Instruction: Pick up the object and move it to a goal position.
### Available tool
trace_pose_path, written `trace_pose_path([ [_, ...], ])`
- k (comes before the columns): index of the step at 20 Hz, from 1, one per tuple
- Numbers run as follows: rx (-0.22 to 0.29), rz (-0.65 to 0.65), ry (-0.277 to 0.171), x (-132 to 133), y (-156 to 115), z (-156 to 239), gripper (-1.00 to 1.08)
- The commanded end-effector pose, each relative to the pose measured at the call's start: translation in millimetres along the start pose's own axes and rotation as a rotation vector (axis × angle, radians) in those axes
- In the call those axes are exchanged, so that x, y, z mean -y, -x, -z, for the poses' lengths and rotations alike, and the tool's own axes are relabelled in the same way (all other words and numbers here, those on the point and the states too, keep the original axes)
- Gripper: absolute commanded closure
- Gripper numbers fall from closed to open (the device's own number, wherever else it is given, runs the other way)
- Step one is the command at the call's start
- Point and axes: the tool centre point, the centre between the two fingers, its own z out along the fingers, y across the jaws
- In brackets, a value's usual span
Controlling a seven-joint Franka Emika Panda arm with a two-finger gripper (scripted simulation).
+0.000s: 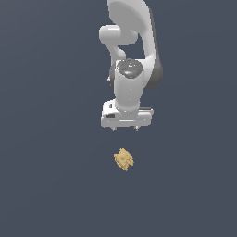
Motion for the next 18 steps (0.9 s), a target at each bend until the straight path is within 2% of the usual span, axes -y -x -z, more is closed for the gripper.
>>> trace_pose_path([
  [1,0.001,0.003,0.006,0.0,1.0,-0.2,-0.92],
  [9,0.001,0.033,0.005,-0.1,-4.4,-1.5,-0.92],
  [18,0.005,0.171,0.007,-0.5,-26.5,-8.1,-0.92],
])
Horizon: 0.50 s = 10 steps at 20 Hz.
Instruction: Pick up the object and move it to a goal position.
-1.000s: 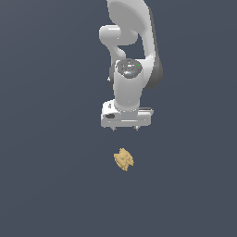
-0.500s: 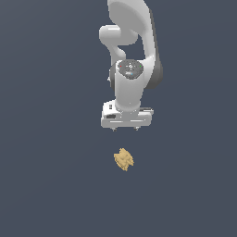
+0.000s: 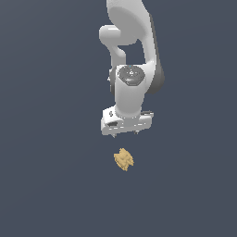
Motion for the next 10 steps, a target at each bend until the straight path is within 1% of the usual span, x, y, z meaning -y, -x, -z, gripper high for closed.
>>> trace_pose_path([
  [1,0.001,0.051,0.0,-1.4,-7.8,-2.7,-0.92],
  [10,0.004,0.286,-0.002,-9.4,-42.5,-16.1,-0.92],
])
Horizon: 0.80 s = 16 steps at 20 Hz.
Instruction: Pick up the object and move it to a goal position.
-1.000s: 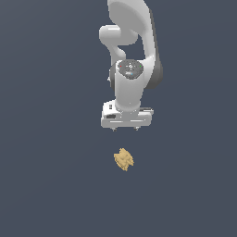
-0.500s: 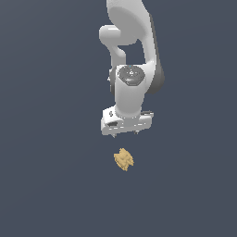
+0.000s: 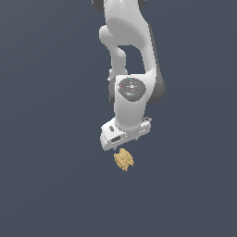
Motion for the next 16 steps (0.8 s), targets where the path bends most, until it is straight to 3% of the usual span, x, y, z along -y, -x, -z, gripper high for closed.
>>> trace_pose_path([
  [1,0.0,0.066,-0.001,-4.8,-8.4,-4.0,-0.92],
  [16,-0.002,0.274,-0.008,-21.4,-32.4,-18.0,-0.92],
])
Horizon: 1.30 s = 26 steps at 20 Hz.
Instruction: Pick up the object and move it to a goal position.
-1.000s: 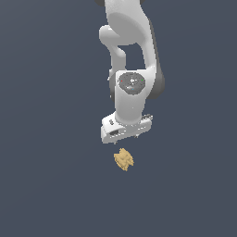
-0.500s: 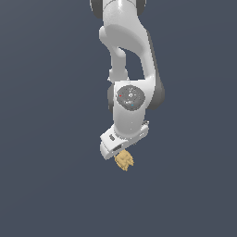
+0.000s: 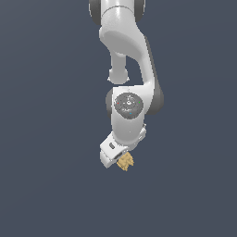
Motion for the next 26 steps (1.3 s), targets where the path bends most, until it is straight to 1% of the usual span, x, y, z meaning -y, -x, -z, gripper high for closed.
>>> trace_pose_path([
  [1,-0.001,0.014,0.0,-1.4,-1.2,-0.7,-0.92],
  [7,0.0,0.012,0.0,-1.3,-1.0,-4.9,-0.92],
  [17,-0.001,0.017,0.0,-0.5,-0.3,-50.6,-0.92],
  [23,-0.001,0.017,0.0,-1.5,-1.6,-51.0,-0.92],
  [24,-0.001,0.017,0.0,-1.5,-1.6,-51.0,1.08],
  [26,-0.001,0.017,0.0,-1.5,-1.6,-51.0,1.08],
])
